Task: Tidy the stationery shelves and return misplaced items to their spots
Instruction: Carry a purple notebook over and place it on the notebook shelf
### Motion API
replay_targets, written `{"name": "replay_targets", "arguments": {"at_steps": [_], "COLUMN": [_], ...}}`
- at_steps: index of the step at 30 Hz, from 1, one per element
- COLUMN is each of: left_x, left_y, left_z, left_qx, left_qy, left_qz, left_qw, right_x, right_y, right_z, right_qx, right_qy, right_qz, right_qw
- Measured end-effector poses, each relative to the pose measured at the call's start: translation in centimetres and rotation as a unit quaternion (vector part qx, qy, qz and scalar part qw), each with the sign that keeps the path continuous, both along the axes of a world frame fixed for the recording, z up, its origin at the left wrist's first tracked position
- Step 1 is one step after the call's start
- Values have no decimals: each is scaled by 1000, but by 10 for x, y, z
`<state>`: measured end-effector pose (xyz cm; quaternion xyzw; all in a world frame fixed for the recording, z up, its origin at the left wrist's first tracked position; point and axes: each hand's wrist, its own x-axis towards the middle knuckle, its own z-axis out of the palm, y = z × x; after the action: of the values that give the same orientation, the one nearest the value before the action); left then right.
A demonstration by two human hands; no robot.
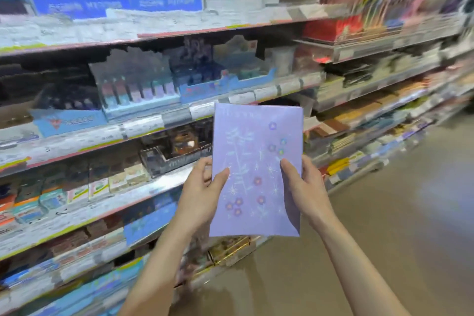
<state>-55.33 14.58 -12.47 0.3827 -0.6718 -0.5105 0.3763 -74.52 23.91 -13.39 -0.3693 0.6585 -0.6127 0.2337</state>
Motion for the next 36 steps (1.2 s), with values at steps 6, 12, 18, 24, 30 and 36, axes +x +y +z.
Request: {"name": "replay_targets", "arguments": {"at_steps": [6, 12, 18, 24, 30, 36], "left_x": [-106, -217, -332, -429, -528, -635], "left_y": [-21, -55, -96, -110, -93, -52], "left_z": [23, 33, 53, 60, 38, 22], "left_qx": [-37, -56, -77, -98, -80, -44], "left_qy": [14, 38, 48, 22, 17, -11], "left_qz": [-58, -95, -102, -128, -108, -70], "left_qw": [998, 993, 991, 987, 991, 997], "right_x": [-97, -199, -305, -398, -499, -618], "right_y": [-3, -23, -54, -57, -49, -27], "right_z": [19, 35, 63, 62, 37, 14], "right_qx": [-3, -20, -30, -39, -33, -4], "right_qy": [-2, 5, 46, 44, 38, 15], "right_qz": [-52, -94, -126, -140, -150, -115], "right_qw": [999, 995, 991, 988, 987, 993]}}
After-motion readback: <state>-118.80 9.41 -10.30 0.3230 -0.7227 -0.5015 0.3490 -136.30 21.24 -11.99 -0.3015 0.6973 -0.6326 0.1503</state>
